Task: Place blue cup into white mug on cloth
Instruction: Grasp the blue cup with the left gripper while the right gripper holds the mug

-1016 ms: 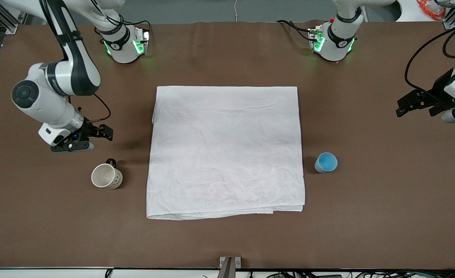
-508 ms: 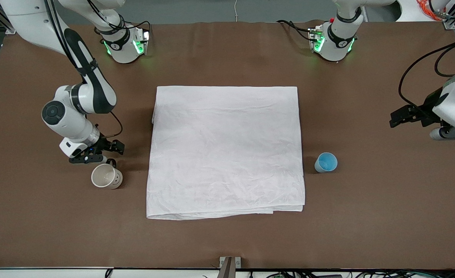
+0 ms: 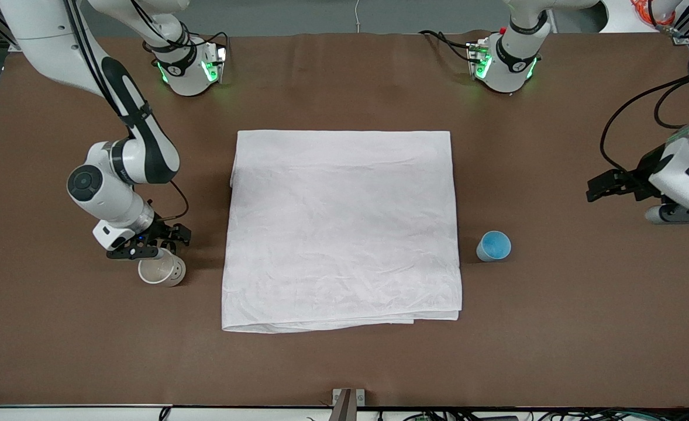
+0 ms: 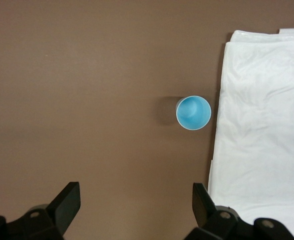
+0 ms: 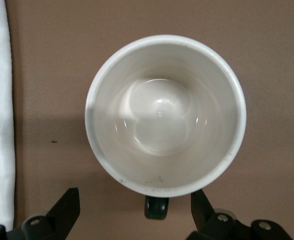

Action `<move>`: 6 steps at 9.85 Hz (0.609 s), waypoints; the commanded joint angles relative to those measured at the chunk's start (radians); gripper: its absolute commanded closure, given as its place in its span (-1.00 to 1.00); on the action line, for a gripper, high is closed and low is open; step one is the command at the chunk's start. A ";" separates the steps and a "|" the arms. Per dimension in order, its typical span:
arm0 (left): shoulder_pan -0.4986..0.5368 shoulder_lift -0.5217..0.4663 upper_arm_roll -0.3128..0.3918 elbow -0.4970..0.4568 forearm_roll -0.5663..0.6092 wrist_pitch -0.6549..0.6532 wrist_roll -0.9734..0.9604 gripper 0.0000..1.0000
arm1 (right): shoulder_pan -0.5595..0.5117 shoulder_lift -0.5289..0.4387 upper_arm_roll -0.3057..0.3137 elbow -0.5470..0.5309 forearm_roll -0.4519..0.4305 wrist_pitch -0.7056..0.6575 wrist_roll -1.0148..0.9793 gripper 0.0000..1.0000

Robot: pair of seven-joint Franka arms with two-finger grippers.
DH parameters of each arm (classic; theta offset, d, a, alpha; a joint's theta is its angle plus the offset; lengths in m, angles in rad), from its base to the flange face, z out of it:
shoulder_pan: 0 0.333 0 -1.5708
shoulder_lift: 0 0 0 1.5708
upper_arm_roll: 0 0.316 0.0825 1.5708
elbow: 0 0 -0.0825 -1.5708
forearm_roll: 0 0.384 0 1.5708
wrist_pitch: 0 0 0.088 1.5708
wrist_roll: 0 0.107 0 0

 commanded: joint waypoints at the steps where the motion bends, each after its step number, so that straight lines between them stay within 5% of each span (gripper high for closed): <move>1: -0.091 0.133 -0.002 0.050 -0.005 0.021 -0.019 -0.98 | 0.003 0.011 -0.004 0.018 0.015 -0.008 0.012 -0.55; 6: -0.176 0.363 -0.004 0.091 -0.010 0.171 -0.063 -0.88 | -0.011 0.024 -0.004 0.054 0.015 -0.019 0.014 0.56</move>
